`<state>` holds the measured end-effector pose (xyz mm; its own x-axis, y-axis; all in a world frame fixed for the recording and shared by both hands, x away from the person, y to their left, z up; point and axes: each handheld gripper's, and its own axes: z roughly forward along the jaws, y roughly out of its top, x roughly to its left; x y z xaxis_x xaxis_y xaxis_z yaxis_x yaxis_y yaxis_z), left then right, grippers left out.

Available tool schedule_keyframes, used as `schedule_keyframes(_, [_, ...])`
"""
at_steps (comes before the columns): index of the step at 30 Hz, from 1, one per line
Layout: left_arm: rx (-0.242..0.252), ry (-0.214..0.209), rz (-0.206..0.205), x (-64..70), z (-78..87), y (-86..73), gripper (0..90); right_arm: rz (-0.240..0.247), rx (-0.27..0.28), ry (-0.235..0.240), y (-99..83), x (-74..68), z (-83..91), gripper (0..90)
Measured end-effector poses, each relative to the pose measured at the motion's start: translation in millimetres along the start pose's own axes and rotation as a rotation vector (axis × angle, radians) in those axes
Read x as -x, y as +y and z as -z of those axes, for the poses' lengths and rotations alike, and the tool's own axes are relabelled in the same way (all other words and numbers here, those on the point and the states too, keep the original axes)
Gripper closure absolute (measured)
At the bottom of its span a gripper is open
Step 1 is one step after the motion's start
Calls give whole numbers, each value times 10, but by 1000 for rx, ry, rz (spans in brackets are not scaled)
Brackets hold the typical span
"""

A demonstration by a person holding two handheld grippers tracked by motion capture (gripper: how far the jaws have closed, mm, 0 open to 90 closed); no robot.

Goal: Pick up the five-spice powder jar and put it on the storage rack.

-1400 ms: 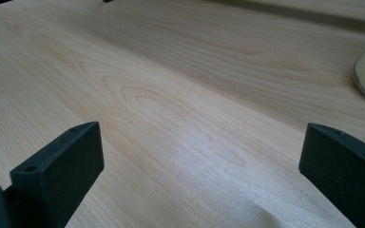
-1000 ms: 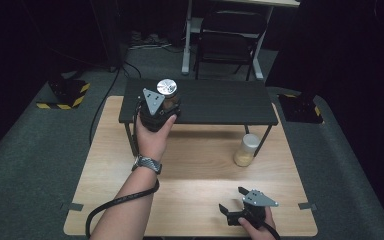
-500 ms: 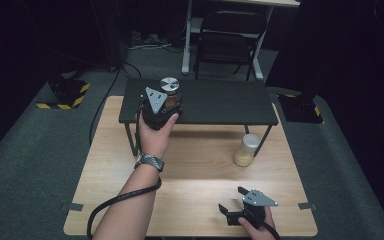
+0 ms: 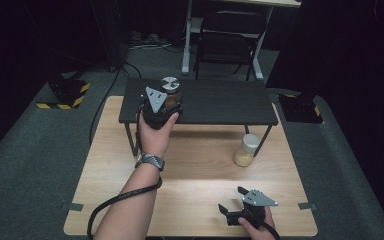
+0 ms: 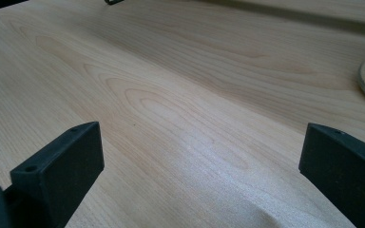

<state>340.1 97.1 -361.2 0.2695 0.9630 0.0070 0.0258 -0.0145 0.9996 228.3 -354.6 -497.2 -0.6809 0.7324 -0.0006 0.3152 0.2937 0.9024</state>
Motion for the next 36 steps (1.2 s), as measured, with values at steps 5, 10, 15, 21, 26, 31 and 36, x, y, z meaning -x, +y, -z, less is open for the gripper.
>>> schedule_keyframes(5, [-1,7,-3,19,1,5,302,4,1,-1,-2,-4,-1,4])
schedule_keyframes(10, [3,7,-4,16,11,-3,291,1,3,-3,-4,-7,-1,4])
schedule_keyframes(15, [-3,7,12,1,27,14,203,3,4,-3,-7,-9,0,4])
schedule_keyframes(21, [-7,1,7,8,52,23,90,5,2,-4,-4,-9,-2,4])
schedule_keyframes(26, [-1,-1,10,12,79,33,9,9,4,-6,-5,-20,-2,4])
schedule_keyframes(31, [4,-8,14,1,121,28,5,5,3,-5,-4,-16,-3,4])
schedule_keyframes(36, [9,-15,8,-8,184,13,5,7,4,-7,-6,-20,-2,4])
